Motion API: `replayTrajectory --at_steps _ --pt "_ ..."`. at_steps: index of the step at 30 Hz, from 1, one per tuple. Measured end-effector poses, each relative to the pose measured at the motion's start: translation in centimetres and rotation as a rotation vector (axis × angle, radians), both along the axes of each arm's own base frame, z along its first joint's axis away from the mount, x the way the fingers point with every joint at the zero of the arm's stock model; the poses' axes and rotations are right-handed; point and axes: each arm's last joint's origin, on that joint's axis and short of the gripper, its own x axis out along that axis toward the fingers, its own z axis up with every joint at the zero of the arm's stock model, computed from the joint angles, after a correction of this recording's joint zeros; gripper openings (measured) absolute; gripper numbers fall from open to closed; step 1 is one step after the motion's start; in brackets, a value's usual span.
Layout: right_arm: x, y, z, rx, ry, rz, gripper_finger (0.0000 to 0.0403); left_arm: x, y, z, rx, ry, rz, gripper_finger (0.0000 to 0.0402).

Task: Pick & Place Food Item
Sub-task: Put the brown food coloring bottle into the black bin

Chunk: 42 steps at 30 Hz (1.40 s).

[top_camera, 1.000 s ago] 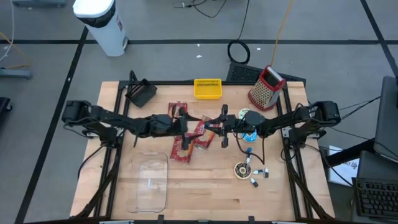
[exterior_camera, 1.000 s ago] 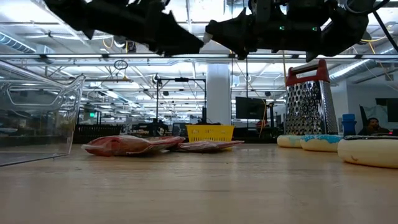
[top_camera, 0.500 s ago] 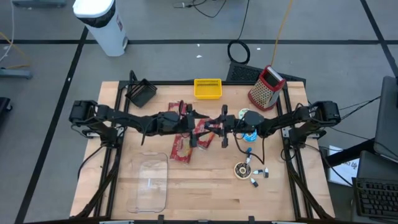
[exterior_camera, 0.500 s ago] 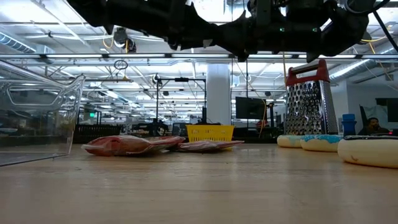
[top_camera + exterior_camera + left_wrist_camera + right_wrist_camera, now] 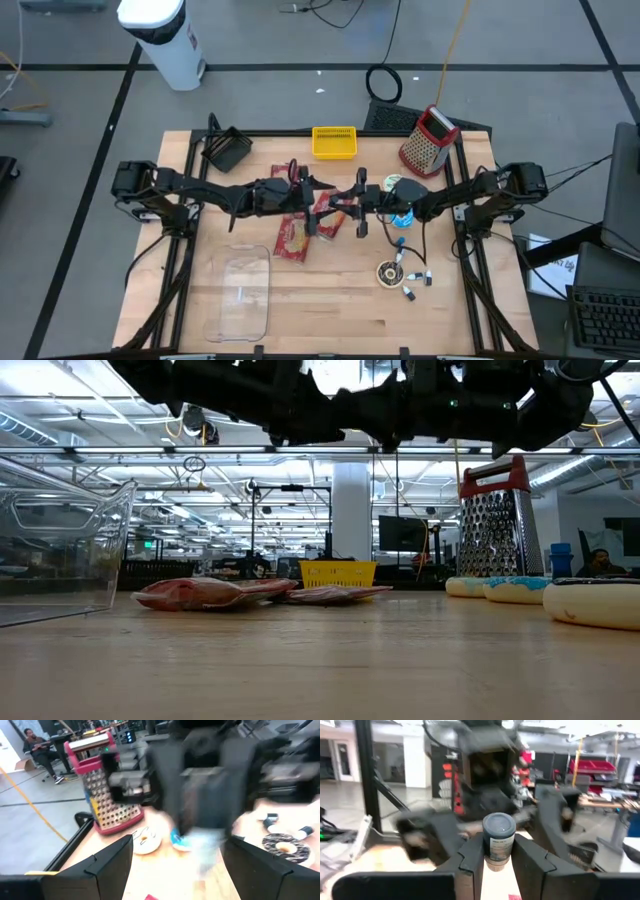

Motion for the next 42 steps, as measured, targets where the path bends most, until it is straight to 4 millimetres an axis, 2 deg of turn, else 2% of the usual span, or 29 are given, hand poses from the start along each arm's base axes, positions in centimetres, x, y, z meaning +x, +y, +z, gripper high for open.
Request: replayTrajectory --at_steps 19,22,29,33,39,42 --pt "0.05 -0.04 -0.30 0.007 0.030 -0.004 0.0075 0.02 -0.10 0.02 -0.032 -0.006 -0.044 0.0288" --pt "0.05 -0.04 -0.31 0.008 0.031 -0.004 0.0075 0.02 -0.10 0.01 -0.031 -0.006 -0.045 0.0258" --pt "0.06 -0.06 -0.34 0.008 0.034 -0.006 0.0075 0.02 -0.10 0.01 -0.014 -0.003 -0.050 0.0153" --pt "0.06 -0.07 -0.32 0.009 0.034 -0.008 0.0075 0.02 -0.12 0.04 -0.011 -0.007 -0.054 0.0106" --pt "0.07 -0.10 -0.37 0.009 0.041 -0.012 0.0076 0.01 -0.14 0.00 -0.004 -0.004 -0.056 0.0055" --pt "0.08 -0.15 -0.39 0.019 0.043 -0.037 0.0083 0.01 -0.11 0.00 0.012 -0.002 -0.056 0.0048"
